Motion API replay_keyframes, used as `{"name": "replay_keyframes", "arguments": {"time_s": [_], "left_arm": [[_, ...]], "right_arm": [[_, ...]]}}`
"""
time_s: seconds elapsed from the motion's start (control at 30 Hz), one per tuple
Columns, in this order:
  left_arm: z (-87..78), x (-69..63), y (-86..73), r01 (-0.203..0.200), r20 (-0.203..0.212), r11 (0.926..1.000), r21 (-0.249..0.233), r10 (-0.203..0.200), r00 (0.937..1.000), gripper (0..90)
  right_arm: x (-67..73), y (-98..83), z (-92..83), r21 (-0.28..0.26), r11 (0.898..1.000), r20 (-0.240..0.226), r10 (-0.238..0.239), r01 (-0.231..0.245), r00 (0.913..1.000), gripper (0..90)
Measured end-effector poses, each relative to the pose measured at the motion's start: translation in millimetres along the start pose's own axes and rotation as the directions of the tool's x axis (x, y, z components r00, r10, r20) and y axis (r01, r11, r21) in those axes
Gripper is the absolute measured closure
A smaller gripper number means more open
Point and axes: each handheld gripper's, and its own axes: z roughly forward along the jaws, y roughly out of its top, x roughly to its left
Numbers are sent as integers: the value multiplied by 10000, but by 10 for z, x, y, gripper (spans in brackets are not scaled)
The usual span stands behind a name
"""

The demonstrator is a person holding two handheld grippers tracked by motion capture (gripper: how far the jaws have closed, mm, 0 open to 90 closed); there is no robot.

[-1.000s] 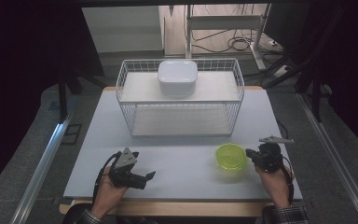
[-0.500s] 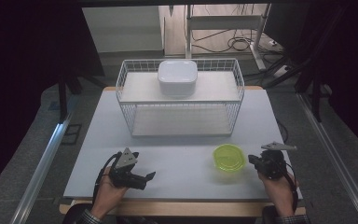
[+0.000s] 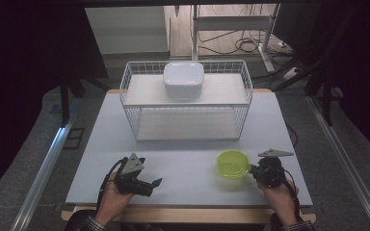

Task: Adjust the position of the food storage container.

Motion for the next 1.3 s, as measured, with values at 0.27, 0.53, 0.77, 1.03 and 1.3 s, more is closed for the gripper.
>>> {"name": "replay_keyframes", "arguments": {"time_s": [0.27, 0.53, 0.77, 1.03, 1.3], "left_arm": [[10, -12, 2, -36, 25, 10000, 44, 36, 10000, 43], [18, -16, 2, -75, 42, 9999, 95, 75, 10000, 42], [19, -20, 3, -119, 38, 9999, 125, 119, 9999, 42], [18, -16, -1, -101, 42, 9998, 148, 100, 9999, 42], [24, -15, -3, -143, 71, 9997, 211, 142, 9999, 41]], "right_arm": [[113, 57, 110, 95, 9999, -689, -46, 53, 9976, 888], [306, 148, 268, 256, 9995, -1462, -169, 209, 9891, 888], [483, 243, 406, 303, 9986, -1919, -377, 444, 9807, 888], [679, 379, 552, 296, 9965, -2378, -683, 776, 9689, 888], [760, 469, 704, 427, 9948, -2621, -781, 924, 9619, 888]]}}
